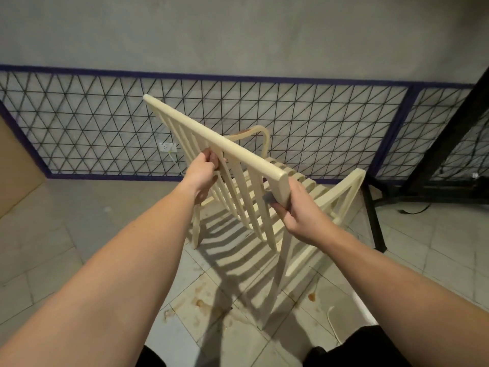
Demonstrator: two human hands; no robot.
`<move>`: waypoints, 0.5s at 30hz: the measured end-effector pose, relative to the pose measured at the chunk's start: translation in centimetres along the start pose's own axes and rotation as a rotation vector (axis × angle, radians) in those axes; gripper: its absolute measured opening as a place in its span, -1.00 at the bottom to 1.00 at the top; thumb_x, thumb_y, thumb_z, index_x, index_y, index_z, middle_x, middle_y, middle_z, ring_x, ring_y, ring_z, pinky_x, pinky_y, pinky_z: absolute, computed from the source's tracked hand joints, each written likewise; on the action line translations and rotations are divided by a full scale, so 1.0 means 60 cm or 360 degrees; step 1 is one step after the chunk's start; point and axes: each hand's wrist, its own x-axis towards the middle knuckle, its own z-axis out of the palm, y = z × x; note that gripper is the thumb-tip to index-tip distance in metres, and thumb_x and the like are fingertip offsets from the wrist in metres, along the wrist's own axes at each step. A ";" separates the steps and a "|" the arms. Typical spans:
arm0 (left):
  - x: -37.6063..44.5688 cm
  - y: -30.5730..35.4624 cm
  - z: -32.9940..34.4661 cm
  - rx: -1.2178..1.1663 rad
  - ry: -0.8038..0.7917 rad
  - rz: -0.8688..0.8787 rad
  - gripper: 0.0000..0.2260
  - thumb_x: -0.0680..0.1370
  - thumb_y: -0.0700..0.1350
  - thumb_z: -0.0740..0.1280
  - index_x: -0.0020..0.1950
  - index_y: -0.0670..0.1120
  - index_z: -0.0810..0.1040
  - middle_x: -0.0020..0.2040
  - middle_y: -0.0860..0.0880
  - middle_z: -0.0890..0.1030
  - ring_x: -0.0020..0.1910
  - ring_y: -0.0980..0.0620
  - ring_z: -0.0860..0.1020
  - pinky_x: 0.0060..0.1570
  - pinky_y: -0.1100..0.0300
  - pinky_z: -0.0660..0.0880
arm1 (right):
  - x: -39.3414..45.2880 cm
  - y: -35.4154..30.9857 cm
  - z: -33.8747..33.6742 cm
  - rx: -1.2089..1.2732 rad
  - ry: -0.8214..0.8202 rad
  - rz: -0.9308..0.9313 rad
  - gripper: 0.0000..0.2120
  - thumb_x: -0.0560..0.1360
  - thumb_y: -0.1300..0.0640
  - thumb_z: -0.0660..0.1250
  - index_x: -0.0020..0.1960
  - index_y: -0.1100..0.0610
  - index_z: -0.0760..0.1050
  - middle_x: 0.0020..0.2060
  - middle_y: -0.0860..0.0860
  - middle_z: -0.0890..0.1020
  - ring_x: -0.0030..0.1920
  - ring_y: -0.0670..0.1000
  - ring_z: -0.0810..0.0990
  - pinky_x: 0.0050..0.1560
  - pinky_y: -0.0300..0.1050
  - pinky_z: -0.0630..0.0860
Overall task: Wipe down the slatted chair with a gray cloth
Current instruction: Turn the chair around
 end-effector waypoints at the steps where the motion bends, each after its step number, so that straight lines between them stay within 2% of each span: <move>1: -0.006 0.002 0.005 0.0031 0.0010 0.0020 -0.77 0.73 -0.09 0.08 0.22 0.06 0.52 0.15 -0.04 0.63 0.13 0.00 0.55 0.28 0.03 0.42 | -0.002 0.010 -0.007 -0.0007 0.0001 0.0028 -0.73 0.62 -0.01 0.26 0.15 -0.33 0.24 0.09 -0.06 0.47 0.10 -0.06 0.41 0.09 -0.12 0.38; 3: -0.017 0.004 0.015 0.0101 0.0021 0.0059 -0.77 0.72 -0.07 0.10 0.19 0.04 0.55 0.17 -0.08 0.64 0.18 -0.06 0.57 0.30 0.01 0.43 | -0.005 0.028 -0.022 -0.0032 0.0015 0.0107 -0.69 0.60 -0.01 0.28 0.28 -0.11 0.26 0.13 -0.05 0.47 0.13 -0.02 0.43 0.14 -0.04 0.43; 6: -0.033 0.000 0.037 0.0169 0.0022 0.0093 -0.79 0.71 -0.06 0.14 0.18 0.03 0.56 0.13 -0.03 0.64 0.22 -0.09 0.56 0.32 -0.01 0.45 | -0.020 0.048 -0.048 0.0014 0.0104 0.0197 -0.62 0.58 0.09 0.33 0.32 -0.06 0.25 0.16 -0.03 0.49 0.15 -0.07 0.49 0.15 -0.10 0.46; 9: -0.048 -0.008 0.064 0.0293 0.0023 0.0167 -0.80 0.70 -0.07 0.16 0.23 0.00 0.54 0.13 -0.02 0.62 0.12 -0.03 0.55 0.22 0.09 0.42 | -0.039 0.070 -0.076 0.0032 0.0183 0.0338 -0.67 0.58 0.15 0.34 0.29 0.02 0.32 0.14 -0.01 0.51 0.11 -0.09 0.50 0.11 -0.20 0.44; 11: -0.059 -0.010 0.084 0.0364 0.0055 0.0238 -0.82 0.70 -0.09 0.18 0.20 -0.01 0.55 0.11 -0.04 0.64 0.07 -0.03 0.57 0.15 0.11 0.45 | -0.048 0.085 -0.093 0.0093 0.0211 0.0416 -0.70 0.58 0.20 0.34 0.27 0.05 0.37 0.09 -0.10 0.54 0.07 -0.26 0.52 0.08 -0.36 0.48; 13: -0.065 -0.013 0.102 0.0415 0.0104 0.0291 -0.84 0.69 -0.09 0.20 0.17 -0.04 0.56 0.07 -0.05 0.64 0.01 -0.03 0.57 0.03 0.14 0.46 | -0.053 0.098 -0.108 0.0102 0.0242 0.0468 -0.68 0.58 0.21 0.35 0.31 0.08 0.39 0.03 -0.23 0.53 0.02 -0.44 0.49 -0.04 -0.56 0.42; 15: -0.071 -0.016 0.118 0.0406 0.0128 0.0296 -0.78 0.68 -0.10 0.22 0.26 -0.11 0.55 0.12 -0.06 0.63 0.04 -0.01 0.58 0.06 0.17 0.50 | -0.054 0.109 -0.118 0.0131 0.0294 0.0504 -0.70 0.58 0.21 0.35 0.28 0.05 0.41 -0.01 -0.31 0.51 -0.02 -0.52 0.46 -0.06 -0.59 0.39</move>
